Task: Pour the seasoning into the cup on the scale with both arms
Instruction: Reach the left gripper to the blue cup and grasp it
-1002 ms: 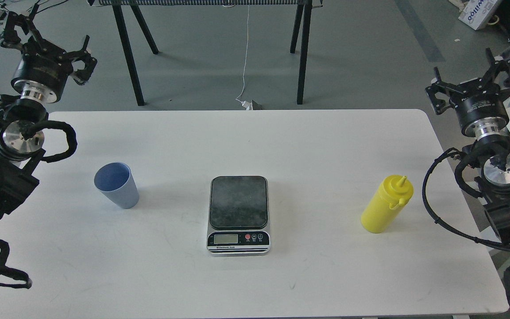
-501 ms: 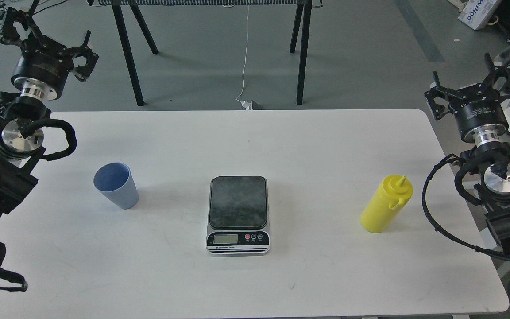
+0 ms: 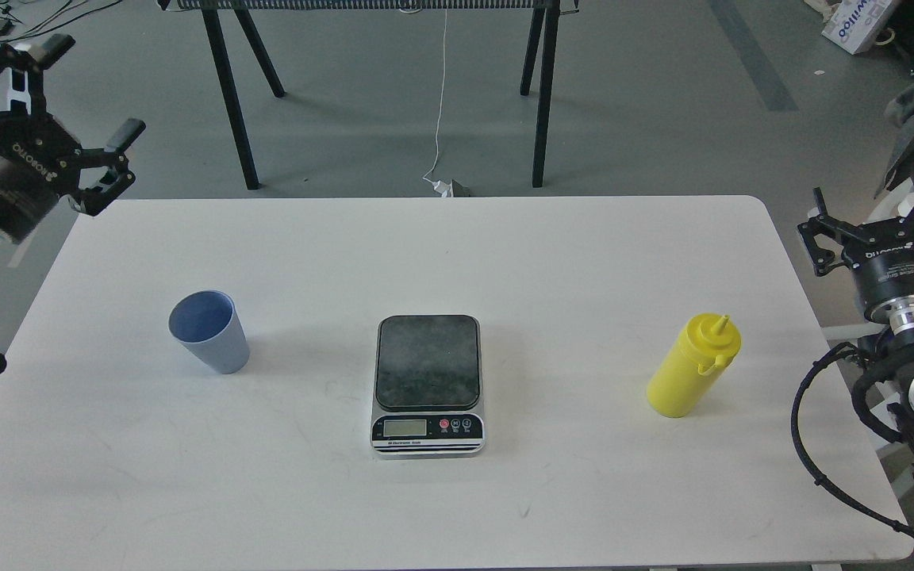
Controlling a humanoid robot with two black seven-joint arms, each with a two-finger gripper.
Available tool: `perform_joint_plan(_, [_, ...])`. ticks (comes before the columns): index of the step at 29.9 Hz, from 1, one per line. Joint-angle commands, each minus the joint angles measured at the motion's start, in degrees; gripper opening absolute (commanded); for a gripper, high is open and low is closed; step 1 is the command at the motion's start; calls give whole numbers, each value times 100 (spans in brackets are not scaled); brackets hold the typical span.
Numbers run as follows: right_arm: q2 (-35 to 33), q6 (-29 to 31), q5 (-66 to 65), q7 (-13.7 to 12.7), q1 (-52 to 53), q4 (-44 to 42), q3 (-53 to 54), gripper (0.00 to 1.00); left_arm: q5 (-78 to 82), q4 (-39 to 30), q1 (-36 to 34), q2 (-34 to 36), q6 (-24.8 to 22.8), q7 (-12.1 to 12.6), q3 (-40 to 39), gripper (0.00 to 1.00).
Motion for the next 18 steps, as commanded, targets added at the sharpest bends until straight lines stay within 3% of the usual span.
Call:
perform_joint_plan(1, [-88, 0, -1, 0, -100, 63, 61, 100, 1730, -130, 176, 172, 460, -154, 1, 96])
perform_joint_plan(3, [-124, 0, -1, 0, -135, 80, 132, 100, 2626, -174, 202, 190, 847, -312, 45, 96])
perform_joint_plan(10, [-176, 0, -1, 0, -144, 81, 158, 100, 5377, -157, 220, 93, 2543, -269, 686, 94])
perform_joint_plan(15, [-255, 0, -1, 0, -144, 81, 229, 100, 7426, 106, 202, 67, 3247, -269, 1073, 89])
perform_joint_plan(18, [-282, 0, -1, 0, -144, 72, 229, 100, 8122, 414, 194, -99, 3397, -269, 1205, 86])
